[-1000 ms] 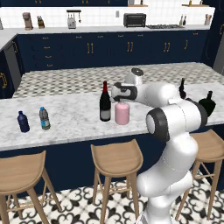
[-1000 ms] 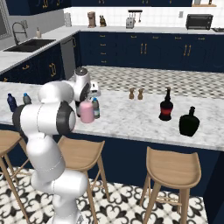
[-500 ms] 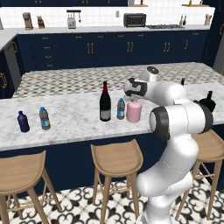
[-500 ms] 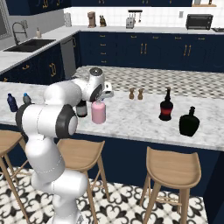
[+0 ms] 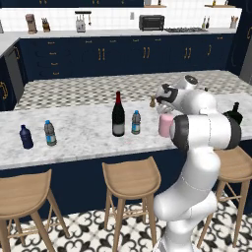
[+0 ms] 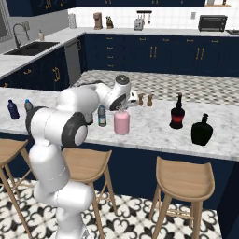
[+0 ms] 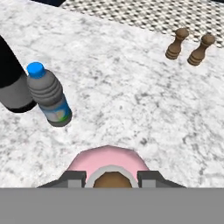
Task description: Move the plastic bottles in the middle to the plastics group, and the glass bottles in the middle to the glass group.
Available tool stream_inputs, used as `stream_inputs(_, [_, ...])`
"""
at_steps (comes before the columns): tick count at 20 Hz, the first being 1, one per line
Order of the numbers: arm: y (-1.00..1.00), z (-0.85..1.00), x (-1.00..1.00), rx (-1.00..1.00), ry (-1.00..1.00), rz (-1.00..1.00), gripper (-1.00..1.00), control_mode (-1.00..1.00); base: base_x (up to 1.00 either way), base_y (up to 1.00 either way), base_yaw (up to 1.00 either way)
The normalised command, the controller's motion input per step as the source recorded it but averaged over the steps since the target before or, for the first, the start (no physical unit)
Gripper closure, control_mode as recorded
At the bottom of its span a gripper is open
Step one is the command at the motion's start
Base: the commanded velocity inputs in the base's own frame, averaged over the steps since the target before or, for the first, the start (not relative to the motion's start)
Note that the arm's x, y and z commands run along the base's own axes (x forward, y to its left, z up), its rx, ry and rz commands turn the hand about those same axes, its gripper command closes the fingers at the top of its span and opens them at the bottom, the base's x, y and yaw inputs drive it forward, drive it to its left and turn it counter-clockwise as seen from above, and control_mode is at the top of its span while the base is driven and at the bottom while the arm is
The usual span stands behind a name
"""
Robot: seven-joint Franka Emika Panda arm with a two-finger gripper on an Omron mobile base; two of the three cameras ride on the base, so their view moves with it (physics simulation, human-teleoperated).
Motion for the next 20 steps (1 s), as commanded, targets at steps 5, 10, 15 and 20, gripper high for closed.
stream_inputs(5, [-0.84, 0.00, 0.21, 0.00, 0.00, 0.00, 1.00, -1.00, 0.00, 0.00, 0.00])
stream_inputs(10, [-0.81, 0.00, 0.12, 0.00, 0.00, 0.00, 1.00, -1.00, 0.00, 0.00, 0.00])
stream_inputs(15, [-0.84, 0.00, 0.09, 0.00, 0.00, 0.00, 1.00, -1.00, 0.00, 0.00, 0.00])
stream_inputs(20, [-0.77, 0.00, 0.10, 0.00, 0.00, 0.00, 1.00, -1.00, 0.00, 0.00, 0.00])
